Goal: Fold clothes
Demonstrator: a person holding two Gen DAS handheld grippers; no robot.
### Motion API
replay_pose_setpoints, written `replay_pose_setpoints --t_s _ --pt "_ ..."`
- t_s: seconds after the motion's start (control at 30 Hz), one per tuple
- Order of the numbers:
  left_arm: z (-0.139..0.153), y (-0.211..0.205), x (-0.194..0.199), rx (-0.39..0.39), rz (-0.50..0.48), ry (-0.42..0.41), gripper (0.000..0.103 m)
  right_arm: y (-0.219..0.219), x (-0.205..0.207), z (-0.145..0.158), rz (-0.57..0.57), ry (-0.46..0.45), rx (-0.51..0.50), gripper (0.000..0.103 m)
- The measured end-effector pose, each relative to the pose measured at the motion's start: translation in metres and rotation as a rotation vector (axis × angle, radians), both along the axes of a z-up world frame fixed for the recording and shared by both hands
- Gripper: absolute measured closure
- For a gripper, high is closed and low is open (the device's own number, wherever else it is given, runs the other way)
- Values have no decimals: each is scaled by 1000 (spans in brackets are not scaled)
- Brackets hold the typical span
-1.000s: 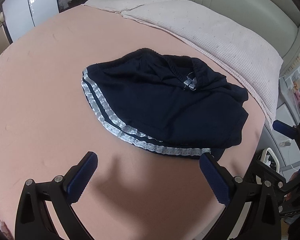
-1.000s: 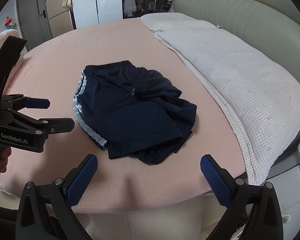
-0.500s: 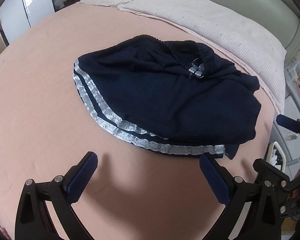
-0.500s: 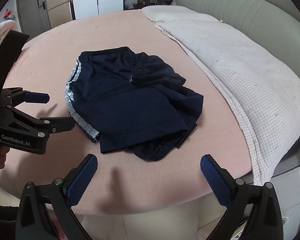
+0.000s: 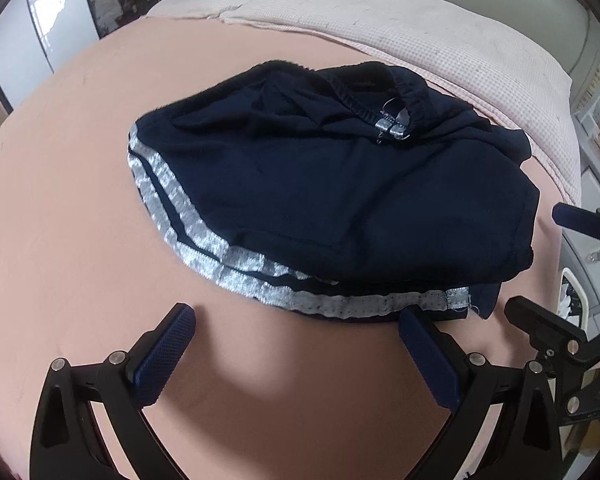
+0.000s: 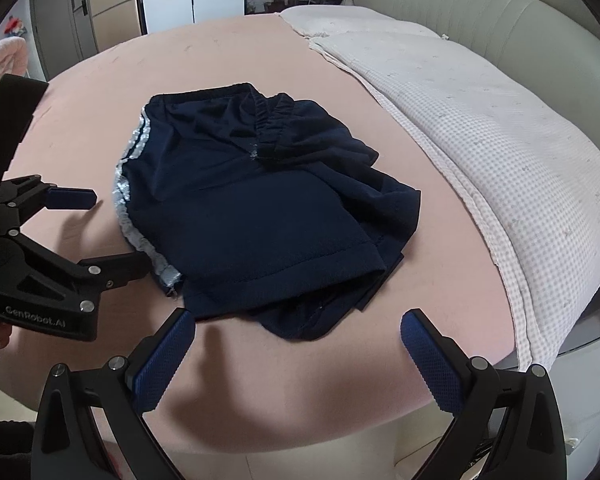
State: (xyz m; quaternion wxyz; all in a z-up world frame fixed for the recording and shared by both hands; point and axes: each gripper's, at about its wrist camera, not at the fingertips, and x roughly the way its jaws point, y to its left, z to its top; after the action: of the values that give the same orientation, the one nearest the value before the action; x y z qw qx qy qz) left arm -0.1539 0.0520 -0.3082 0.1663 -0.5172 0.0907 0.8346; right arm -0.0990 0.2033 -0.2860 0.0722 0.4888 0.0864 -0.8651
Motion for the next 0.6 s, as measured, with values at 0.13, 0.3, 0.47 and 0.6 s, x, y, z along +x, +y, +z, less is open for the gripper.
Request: replay_pose_setpoints --t_s 0.13,0.3,0.47,0.6 --pt "-1 0 -3 22 -7 10 0 1 -2 -2 -16 11 27 0" --pt "-2 -4 -7 63 -4 17 0 4 -5 7 -38 67 24 0" --pt "0 -9 -7 92 -12 29 0 0 -12 16 -28 113 48 0" --pt "7 -19 -11 120 -9 35 0 -7 -22 19 -1 141 73 0"
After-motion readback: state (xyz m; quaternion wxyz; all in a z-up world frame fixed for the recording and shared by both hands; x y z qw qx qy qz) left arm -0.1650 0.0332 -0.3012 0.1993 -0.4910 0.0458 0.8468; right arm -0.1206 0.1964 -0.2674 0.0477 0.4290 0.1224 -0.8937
